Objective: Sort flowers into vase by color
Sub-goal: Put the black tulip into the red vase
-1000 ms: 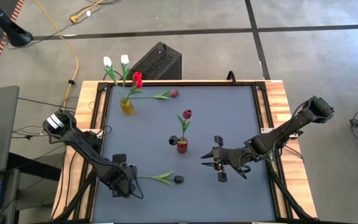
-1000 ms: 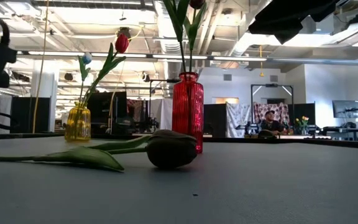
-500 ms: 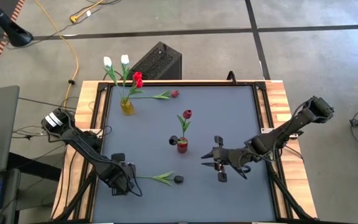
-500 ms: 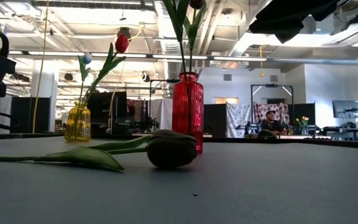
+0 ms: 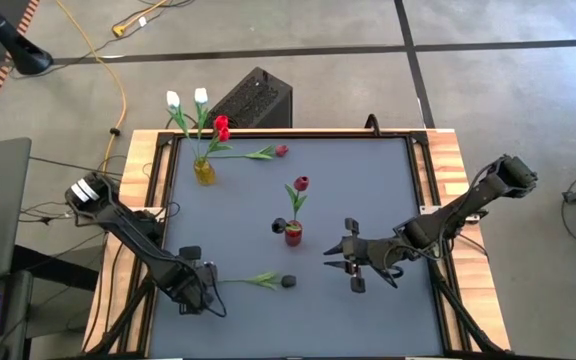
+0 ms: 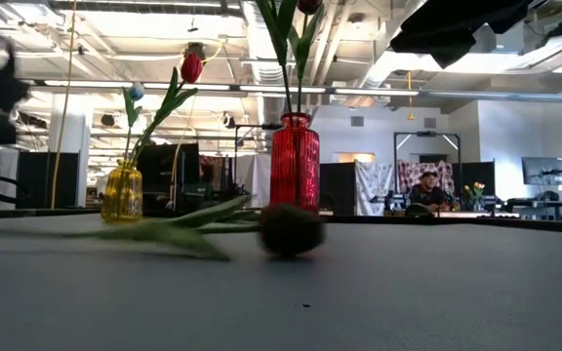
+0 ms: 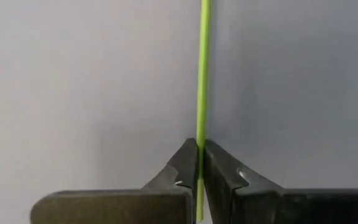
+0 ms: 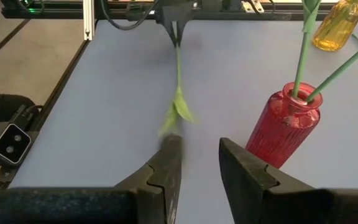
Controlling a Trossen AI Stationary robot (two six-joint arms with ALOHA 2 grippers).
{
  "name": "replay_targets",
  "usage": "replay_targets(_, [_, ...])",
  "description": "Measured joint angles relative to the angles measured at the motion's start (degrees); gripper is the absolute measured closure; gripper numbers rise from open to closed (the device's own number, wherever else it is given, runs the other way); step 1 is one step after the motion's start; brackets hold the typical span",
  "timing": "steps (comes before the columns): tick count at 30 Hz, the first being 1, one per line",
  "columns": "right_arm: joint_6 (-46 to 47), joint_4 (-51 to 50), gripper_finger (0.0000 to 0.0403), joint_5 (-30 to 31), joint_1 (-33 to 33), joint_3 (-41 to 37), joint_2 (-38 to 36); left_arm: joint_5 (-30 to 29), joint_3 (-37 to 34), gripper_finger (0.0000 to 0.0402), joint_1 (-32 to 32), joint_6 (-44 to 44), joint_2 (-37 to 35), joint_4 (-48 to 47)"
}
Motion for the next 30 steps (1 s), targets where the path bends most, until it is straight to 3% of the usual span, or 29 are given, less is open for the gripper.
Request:
replay_targets(6, [0.00, 0.05, 0.0269, 0.00, 0.00, 0.00, 0.00, -8.30, 0.20, 0.0401, 0.06, -0.53, -7.98, 3.87])
replay_targets(10, [0.01, 0.06, 0.0269, -0.06, 0.00, 0.00, 0.00, -13.06, 0.30, 0.0401, 0.13, 4.84, -13.12, 11.32])
replay_targets(17, [0.00, 0.09, 0.0269, -0.30, 0.00, 0.00, 0.00, -15.57, 0.33, 0.0401, 0.11, 17.33, -17.79, 25.36])
replay_targets(30, [0.37, 0.07, 0.0269, -0.63, 0.12, 0.00, 0.00, -16.93, 0.41, 0.0401, 4.54, 42.88, -18.05, 53.08])
